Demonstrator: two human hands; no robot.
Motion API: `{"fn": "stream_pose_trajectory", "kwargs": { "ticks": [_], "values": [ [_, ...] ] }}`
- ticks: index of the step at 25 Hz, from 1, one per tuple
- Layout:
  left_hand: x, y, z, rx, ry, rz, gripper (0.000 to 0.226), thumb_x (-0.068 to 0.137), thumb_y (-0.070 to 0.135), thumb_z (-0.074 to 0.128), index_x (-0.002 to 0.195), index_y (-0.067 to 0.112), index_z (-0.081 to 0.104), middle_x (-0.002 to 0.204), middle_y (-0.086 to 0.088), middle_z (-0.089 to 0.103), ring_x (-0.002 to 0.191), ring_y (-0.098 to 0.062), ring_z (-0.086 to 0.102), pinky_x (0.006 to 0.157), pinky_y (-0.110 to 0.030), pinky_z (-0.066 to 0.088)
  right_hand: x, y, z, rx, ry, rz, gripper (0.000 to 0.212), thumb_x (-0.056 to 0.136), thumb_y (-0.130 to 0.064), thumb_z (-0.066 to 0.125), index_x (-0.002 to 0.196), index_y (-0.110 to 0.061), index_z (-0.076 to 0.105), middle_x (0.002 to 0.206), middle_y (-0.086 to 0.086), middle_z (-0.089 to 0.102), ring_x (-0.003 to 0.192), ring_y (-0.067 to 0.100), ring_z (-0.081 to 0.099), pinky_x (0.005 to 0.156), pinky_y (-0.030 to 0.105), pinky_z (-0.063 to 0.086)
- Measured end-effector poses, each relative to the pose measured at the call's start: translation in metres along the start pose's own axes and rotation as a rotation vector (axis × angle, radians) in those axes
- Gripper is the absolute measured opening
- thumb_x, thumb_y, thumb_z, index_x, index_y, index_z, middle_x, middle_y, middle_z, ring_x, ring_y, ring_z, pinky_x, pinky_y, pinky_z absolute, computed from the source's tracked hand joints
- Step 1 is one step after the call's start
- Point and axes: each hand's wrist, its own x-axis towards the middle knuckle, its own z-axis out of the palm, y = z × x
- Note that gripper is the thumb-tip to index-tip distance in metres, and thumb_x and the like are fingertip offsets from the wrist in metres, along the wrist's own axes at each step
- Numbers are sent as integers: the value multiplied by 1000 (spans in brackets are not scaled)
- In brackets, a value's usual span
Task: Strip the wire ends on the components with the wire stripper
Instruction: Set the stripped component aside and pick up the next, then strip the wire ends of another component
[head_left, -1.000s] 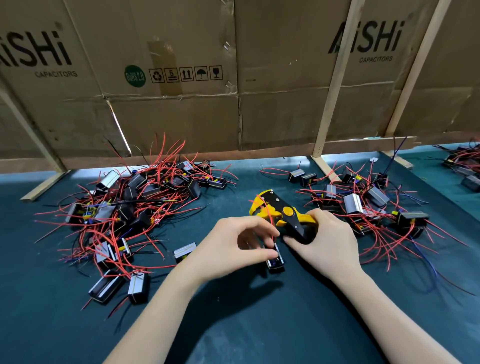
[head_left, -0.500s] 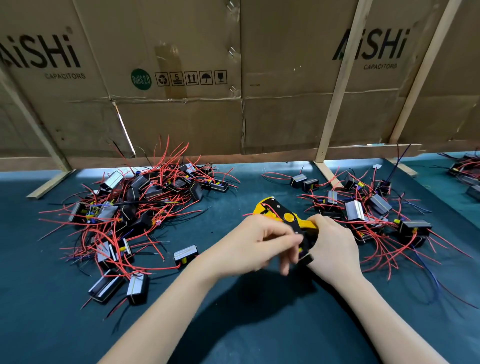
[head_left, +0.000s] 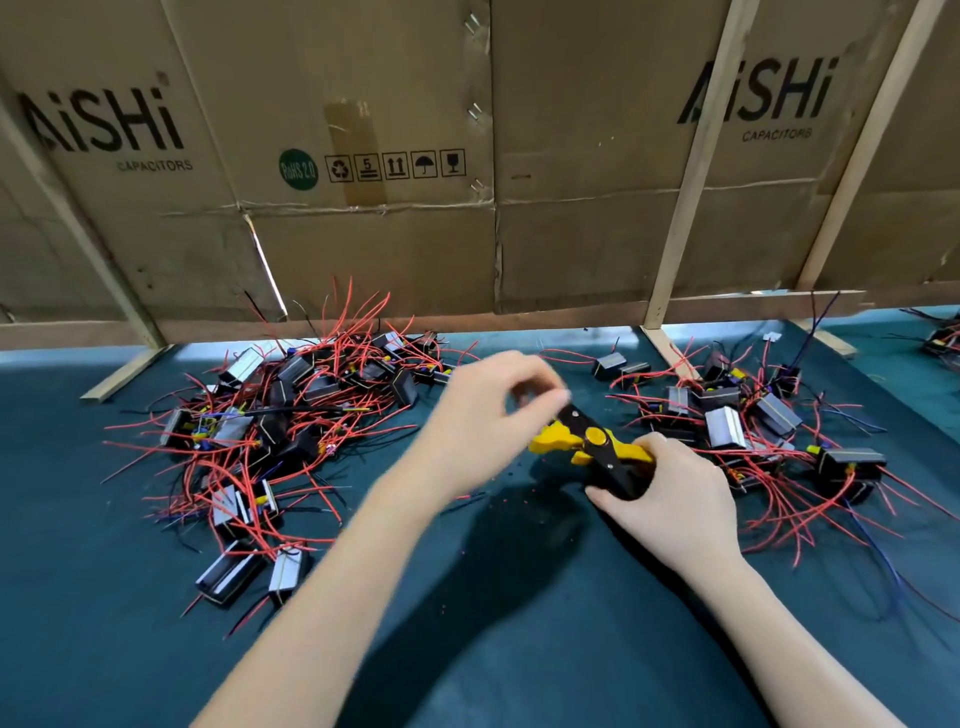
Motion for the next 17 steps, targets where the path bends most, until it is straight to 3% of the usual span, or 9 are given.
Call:
{"fn": "stream_pose_trajectory", "kwargs": {
  "ticks": [4,6,7,9,12,15,17],
  "values": [
    [-29,-51,-60,34,-332,-240,19,79,30,80,76,16,68,72,3,66,65,-4,53,65,-22,43,0,-6,-1,400,2,93,40,62,-55,82,81,-28,61,69,-14,62,69,6,57,66,22,42],
    [-45,-63,-59,55,-480,-335,24,73,32,85,78,16,68,69,8,65,62,-2,53,62,-20,43,-2,-10,1,617,-7,106,33,70,-50,81,78,-25,59,65,-9,60,62,6,51,63,16,41],
    [-51,-66,-54,66,-513,-361,25,71,32,87,78,17,67,66,12,63,60,-1,51,60,-18,42,-2,-12,1,697,-19,121,32,75,-48,78,78,-23,59,69,-2,61,64,11,53,67,21,44],
    [-57,-71,-44,135,-463,-372,24,68,30,87,76,20,66,58,18,58,56,-1,48,55,-15,38,-3,-13,0,783,-34,148,31,82,-45,72,82,-18,59,77,4,65,75,22,60,80,35,49],
    [-59,-73,-37,233,-341,-364,20,68,24,84,74,22,66,57,16,57,55,0,49,55,-13,38,-3,-8,-5,866,-49,175,23,86,-40,69,91,-19,61,86,-2,68,86,22,62,88,44,48],
    [-60,-73,-32,274,-337,-385,14,75,20,79,74,24,65,61,12,57,59,-1,49,58,-12,38,0,-2,-11,941,-117,223,14,90,-20,68,102,-18,62,94,0,70,95,29,63,81,37,49],
    [-61,-72,-30,304,-330,-391,11,82,20,73,77,26,66,67,10,61,66,-6,55,65,-17,44,3,0,-14,967,-184,236,26,89,-3,64,110,-19,62,102,2,71,103,28,64,80,33,50]
  ]
}}
